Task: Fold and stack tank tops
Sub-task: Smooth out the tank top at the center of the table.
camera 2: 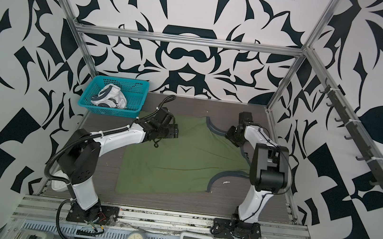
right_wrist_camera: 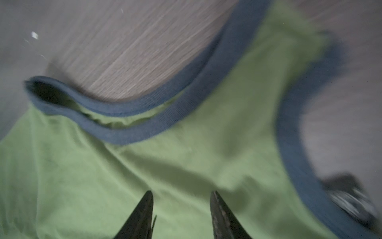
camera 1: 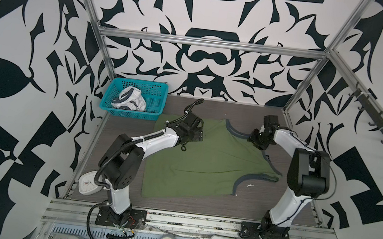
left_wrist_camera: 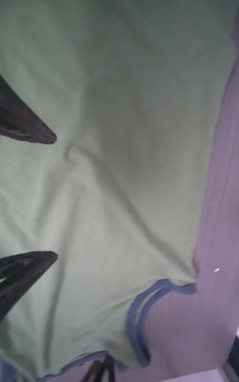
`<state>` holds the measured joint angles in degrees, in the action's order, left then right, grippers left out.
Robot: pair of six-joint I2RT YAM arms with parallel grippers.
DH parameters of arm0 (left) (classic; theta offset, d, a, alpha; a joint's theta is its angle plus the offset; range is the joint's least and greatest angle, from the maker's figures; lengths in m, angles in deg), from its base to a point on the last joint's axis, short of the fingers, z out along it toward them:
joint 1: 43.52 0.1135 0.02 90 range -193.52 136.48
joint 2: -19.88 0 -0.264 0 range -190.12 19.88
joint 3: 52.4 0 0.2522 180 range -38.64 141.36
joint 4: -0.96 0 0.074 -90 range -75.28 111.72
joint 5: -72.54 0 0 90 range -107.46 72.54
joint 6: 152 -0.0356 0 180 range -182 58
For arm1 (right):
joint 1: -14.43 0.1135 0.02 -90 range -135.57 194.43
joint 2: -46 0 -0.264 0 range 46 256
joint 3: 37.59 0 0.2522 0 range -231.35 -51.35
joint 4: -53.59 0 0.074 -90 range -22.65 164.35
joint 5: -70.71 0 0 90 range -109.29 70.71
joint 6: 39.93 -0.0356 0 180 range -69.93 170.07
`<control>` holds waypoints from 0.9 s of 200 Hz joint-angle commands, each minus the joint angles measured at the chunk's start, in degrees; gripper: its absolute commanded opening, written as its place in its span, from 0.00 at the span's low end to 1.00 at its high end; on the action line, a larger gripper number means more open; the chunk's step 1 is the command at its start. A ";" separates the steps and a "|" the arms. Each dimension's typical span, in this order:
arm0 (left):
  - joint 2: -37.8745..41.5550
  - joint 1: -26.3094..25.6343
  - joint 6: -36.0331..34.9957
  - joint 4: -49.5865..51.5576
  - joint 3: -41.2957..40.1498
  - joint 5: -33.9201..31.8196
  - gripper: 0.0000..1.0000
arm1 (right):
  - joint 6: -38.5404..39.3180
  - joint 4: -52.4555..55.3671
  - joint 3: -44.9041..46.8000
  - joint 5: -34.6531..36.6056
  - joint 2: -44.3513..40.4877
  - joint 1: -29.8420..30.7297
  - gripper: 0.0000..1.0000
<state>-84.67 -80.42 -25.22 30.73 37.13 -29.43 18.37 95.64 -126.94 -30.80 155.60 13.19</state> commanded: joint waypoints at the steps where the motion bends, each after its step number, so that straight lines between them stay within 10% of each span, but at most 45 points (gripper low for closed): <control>1: -3.36 2.80 -2.09 4.38 5.78 -0.73 0.84 | 1.83 -0.18 -6.77 -2.09 4.86 -0.54 0.47; 92: -18.58 8.47 -6.25 9.46 24.09 -4.00 0.84 | -2.83 3.87 -6.94 4.23 10.83 -14.28 0.44; 180: -35.05 12.10 -7.67 17.17 47.43 -8.59 0.89 | 2.74 5.41 -18.09 1.21 8.36 -6.75 0.48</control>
<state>-116.52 -69.97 -32.11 43.08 78.81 -35.00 18.72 99.51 -139.95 -28.97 165.04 3.90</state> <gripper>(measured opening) 0.887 0.470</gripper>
